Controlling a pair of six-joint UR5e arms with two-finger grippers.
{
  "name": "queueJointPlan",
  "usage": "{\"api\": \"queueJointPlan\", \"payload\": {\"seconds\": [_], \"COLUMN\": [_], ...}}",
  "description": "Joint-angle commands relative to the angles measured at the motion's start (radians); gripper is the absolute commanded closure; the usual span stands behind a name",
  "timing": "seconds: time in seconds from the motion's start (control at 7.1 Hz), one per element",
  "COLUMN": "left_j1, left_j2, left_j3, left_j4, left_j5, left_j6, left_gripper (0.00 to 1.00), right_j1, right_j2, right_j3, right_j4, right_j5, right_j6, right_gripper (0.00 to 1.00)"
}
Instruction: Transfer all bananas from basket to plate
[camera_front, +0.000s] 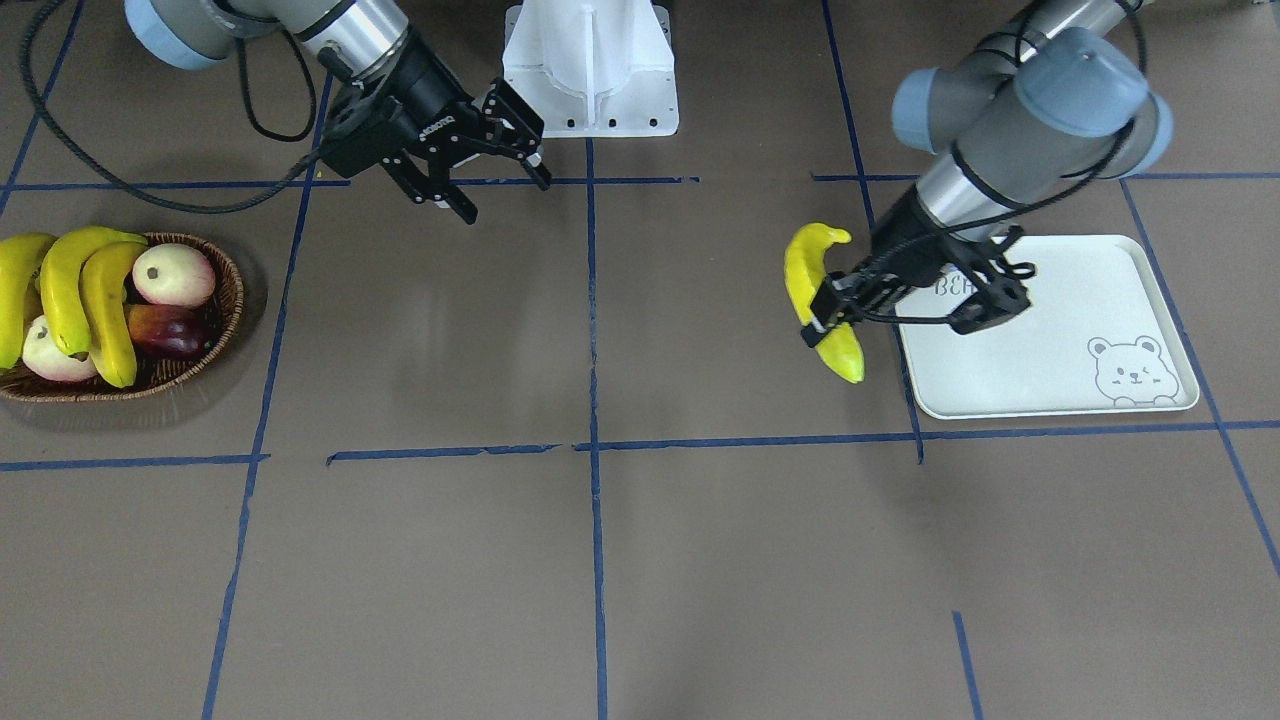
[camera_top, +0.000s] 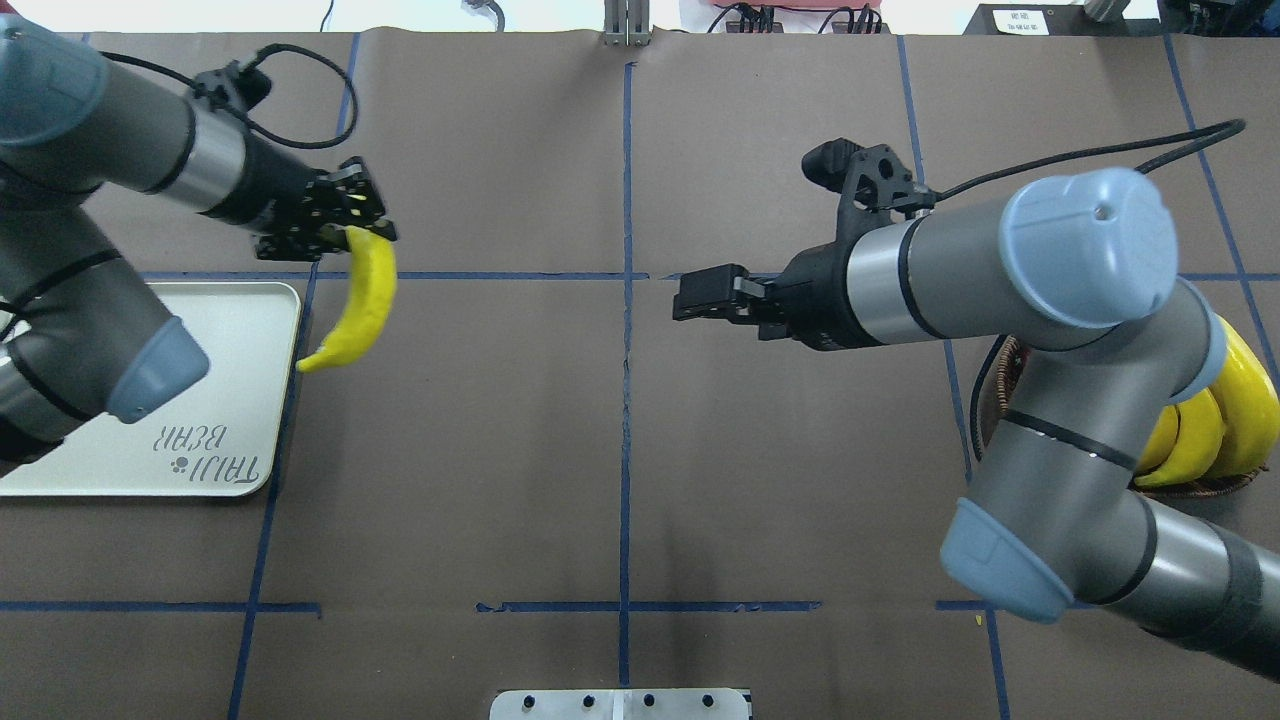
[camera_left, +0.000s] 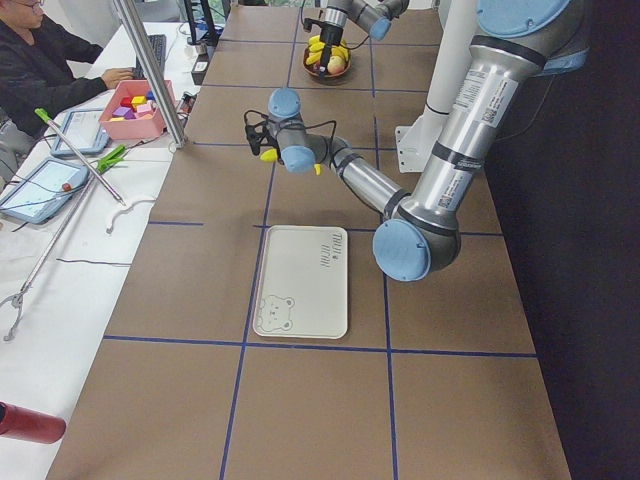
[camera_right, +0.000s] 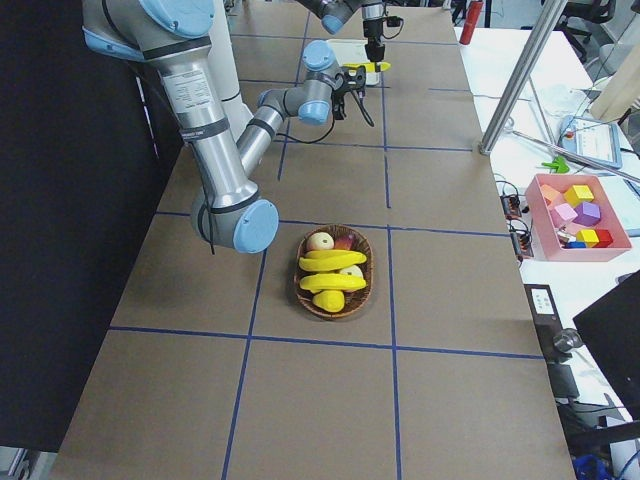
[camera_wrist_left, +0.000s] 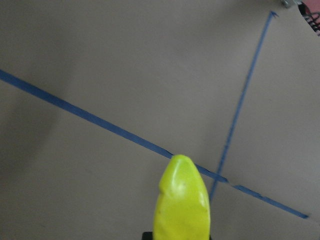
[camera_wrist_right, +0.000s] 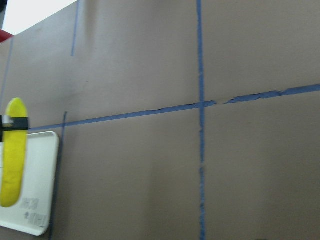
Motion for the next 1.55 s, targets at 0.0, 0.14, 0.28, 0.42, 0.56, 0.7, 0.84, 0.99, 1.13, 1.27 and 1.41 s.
{"api": "queueJointPlan", "payload": {"seconds": [0.0,0.14,0.28,0.42,0.56,0.7,0.84,0.99,1.13,1.27,1.41], "left_j1": [-0.102,-0.110,-0.108,-0.108,-0.105,-0.105,-0.105,-0.105,-0.102,-0.102,-0.102], "left_j2": [0.207,0.240,0.268,0.289,0.318,0.347,0.360,0.366,0.365,0.361,0.363], "left_j3": [0.019,0.039,0.086,0.103,0.132,0.152,0.186,0.203,0.206,0.206,0.203], "left_j4": [0.019,0.019,0.010,0.001,-0.013,-0.061,-0.115,-0.131,-0.131,-0.129,-0.129], "left_j5": [-0.007,0.033,0.083,0.138,0.180,0.191,0.193,0.193,0.197,0.267,0.318], "left_j6": [0.294,0.330,0.333,0.333,0.335,0.335,0.335,0.335,0.330,0.321,0.318], "left_gripper": [1.00,1.00,1.00,1.00,1.00,1.00,1.00,0.91,0.04,0.01,0.01], "right_j1": [0.061,0.087,0.117,0.130,0.133,0.133,0.133,0.135,0.141,0.156,0.179], "right_j2": [-0.126,-0.207,-0.269,-0.303,-0.314,-0.322,-0.325,-0.325,-0.325,-0.325,-0.325], "right_j3": [0.079,0.081,0.088,0.087,0.082,0.082,0.082,0.082,0.082,0.082,0.082], "right_j4": [-0.153,-0.141,-0.142,-0.142,-0.142,-0.142,-0.142,-0.142,-0.144,-0.144,-0.144], "right_j5": [0.042,0.051,0.057,0.059,0.059,0.059,0.060,0.060,0.060,0.076,0.105], "right_j6": [-0.198,-0.294,-0.376,-0.396,-0.400,-0.400,-0.400,-0.400,-0.400,-0.401,-0.401], "right_gripper": [0.00,0.00,0.00,0.00,0.00,0.00,0.00,0.00,0.00,0.00,0.00]}}
